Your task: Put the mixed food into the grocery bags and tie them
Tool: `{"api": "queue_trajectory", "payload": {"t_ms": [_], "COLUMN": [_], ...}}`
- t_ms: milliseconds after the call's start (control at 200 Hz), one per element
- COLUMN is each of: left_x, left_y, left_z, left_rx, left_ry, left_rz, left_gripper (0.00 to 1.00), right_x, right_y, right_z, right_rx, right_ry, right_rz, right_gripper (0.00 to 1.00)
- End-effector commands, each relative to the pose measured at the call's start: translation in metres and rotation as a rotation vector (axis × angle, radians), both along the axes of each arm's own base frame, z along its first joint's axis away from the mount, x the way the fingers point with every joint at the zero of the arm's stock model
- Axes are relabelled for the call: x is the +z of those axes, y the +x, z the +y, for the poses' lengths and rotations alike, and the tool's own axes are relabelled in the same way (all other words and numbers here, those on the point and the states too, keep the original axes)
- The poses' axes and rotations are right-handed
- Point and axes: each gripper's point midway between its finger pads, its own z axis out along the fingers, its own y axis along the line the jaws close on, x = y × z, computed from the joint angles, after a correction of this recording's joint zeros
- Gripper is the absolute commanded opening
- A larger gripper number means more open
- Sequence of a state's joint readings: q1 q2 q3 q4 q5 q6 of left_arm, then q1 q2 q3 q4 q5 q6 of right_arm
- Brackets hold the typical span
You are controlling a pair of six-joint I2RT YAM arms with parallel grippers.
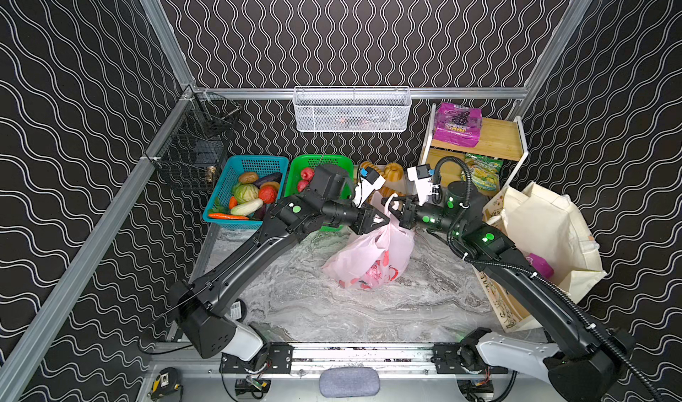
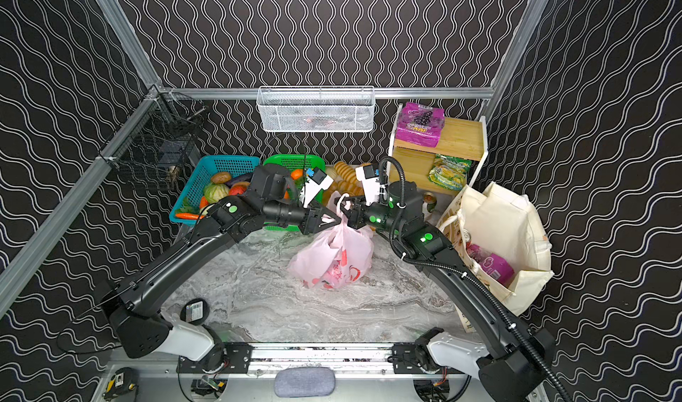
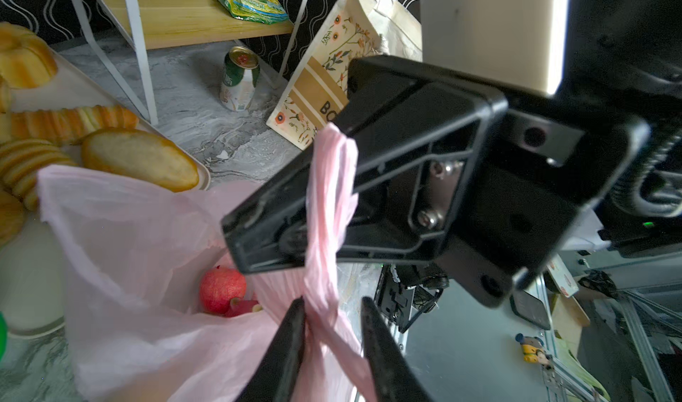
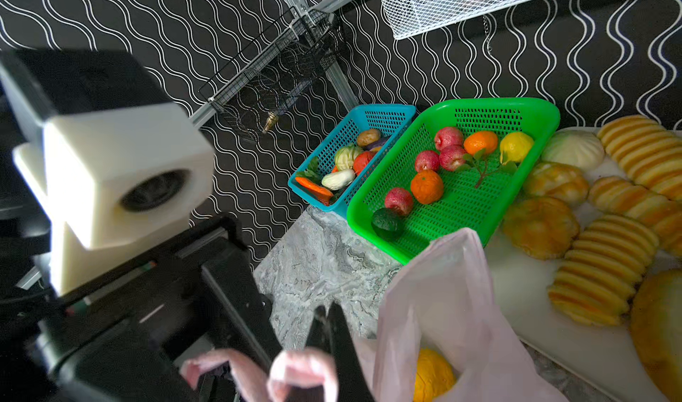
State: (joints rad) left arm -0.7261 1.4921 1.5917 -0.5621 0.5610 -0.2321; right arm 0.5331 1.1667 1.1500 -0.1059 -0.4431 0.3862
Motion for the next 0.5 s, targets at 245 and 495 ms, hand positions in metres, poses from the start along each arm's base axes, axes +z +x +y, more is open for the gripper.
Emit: {"api": "queue_trajectory", "payload": {"t_ms": [245,495], "left_x": [-0.003,-0.007], "left_y": [0.014,0.014], "left_z": [-0.005,0.002], "left_rx": [0.043,0.056], "left_ry": [0.037,0.084], "left_rz": [-0.040,-0.052], "left_gripper": [0.16,0.00], "right_x": [0.010,0.004], "right_y": [-0.002,-0.008], "right_z": [0.000,-0.013], "right_rx": [0.002,-0.016], "right_ry": [0.034,-0.023], "right_rz": [-0.005,-0.060], "right_gripper": [0.00,0.31]}}
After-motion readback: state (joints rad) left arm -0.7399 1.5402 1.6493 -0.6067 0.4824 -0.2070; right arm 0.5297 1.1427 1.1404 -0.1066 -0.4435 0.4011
